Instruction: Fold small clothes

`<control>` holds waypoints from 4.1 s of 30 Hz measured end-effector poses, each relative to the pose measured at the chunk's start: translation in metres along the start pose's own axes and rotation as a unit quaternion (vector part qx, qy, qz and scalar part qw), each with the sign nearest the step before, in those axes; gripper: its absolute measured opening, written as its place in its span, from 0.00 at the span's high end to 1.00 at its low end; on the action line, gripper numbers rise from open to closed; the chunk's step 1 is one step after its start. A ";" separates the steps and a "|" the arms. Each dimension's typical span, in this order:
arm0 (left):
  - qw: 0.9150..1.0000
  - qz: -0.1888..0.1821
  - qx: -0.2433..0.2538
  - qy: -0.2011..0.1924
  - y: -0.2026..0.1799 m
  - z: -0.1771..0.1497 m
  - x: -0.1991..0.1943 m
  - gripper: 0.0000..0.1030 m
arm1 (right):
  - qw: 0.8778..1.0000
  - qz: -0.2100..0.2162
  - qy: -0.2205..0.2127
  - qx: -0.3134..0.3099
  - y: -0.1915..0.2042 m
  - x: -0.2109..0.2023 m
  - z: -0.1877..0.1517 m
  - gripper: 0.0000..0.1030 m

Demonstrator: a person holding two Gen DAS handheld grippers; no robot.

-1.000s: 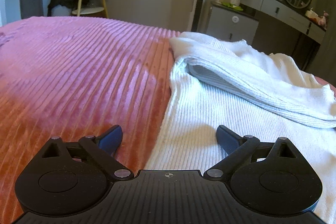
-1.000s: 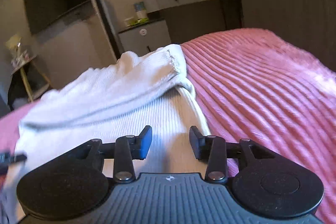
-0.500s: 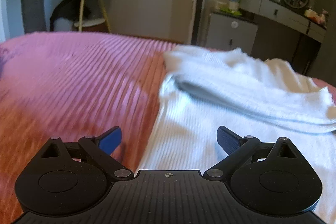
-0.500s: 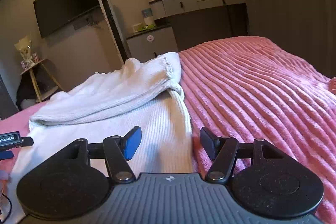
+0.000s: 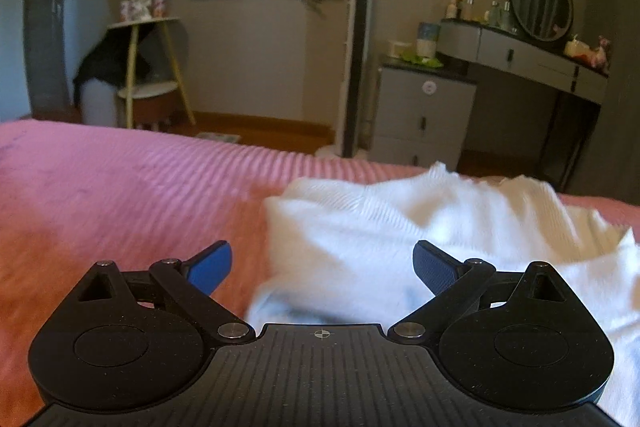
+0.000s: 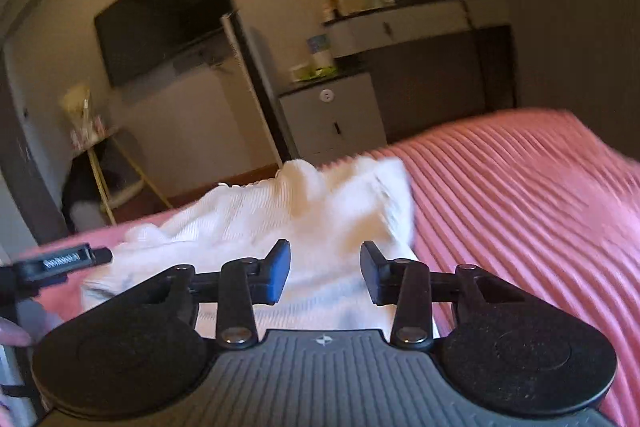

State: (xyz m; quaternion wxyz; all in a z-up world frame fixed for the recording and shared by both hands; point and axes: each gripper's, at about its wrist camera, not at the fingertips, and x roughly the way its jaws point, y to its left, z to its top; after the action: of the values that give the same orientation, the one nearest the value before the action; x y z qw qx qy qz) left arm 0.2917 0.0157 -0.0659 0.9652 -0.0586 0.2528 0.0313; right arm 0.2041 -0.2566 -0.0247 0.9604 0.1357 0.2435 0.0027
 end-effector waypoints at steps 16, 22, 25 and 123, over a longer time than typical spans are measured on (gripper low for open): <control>0.996 0.011 0.020 0.087 0.006 -0.006 0.089 0.00 | 0.987 -0.077 0.063 -0.130 0.004 0.102 0.001 0.68; 0.995 -0.021 0.025 0.096 0.024 -0.014 0.044 0.00 | 0.993 -0.047 0.061 -0.093 -0.003 0.040 -0.003 0.68; 0.993 -0.058 0.031 0.103 0.042 -0.030 -0.005 0.00 | 0.994 -0.042 0.080 -0.069 -0.005 -0.018 -0.025 0.65; 0.950 -0.214 -0.122 0.191 0.119 -0.045 -0.069 0.90 | 0.987 0.026 0.144 0.063 -0.041 -0.119 -0.034 0.82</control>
State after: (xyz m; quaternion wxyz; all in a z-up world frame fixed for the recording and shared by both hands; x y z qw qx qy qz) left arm 0.1987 0.1260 -0.0827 0.8684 -0.2339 0.4081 -0.1569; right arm 0.0813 -0.2953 -0.0083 0.9042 0.2005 0.3757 0.0320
